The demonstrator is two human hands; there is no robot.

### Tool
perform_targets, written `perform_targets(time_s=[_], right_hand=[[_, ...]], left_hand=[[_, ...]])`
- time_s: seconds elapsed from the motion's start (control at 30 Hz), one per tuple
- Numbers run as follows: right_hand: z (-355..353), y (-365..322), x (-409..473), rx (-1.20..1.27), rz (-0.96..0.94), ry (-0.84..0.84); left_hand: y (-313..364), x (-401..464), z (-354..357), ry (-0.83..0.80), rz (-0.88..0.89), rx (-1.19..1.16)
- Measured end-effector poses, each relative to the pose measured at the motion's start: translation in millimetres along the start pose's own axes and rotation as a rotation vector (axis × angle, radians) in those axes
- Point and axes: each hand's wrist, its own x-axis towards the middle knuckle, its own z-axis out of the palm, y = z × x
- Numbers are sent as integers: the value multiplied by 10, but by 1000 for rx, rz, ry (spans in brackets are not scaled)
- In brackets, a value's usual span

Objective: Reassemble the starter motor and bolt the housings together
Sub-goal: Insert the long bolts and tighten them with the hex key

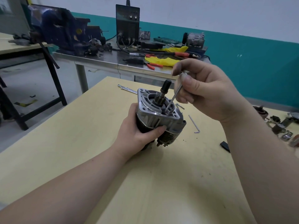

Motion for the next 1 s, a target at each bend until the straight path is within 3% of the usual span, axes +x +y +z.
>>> perform_targets(time_s=[0.1,0.3,0.43,0.57,0.63,0.77,1.0], right_hand=[[11,58,33,-86,-58,95],[157,177,-86,-678,-316,483],[469,223,-91,-721,-323,745],[564,196,-120,-229,-136,651],[540,169,-138,-138,-91,560],[532,270,-173,-193,-175,419],[671,469,-70,-480,-389,612]], left_hand=[[-6,1,-2,-5,1,-12],[-21,4,11,-1,-16,-13],[-19,-8,35,14,-22,-12],[3,-25,11,16,-19,-32],[1,-20,10,15,-26,-34],[-21,-10,14,17,-24,-19],[-36,-25,60,45,-30,36]])
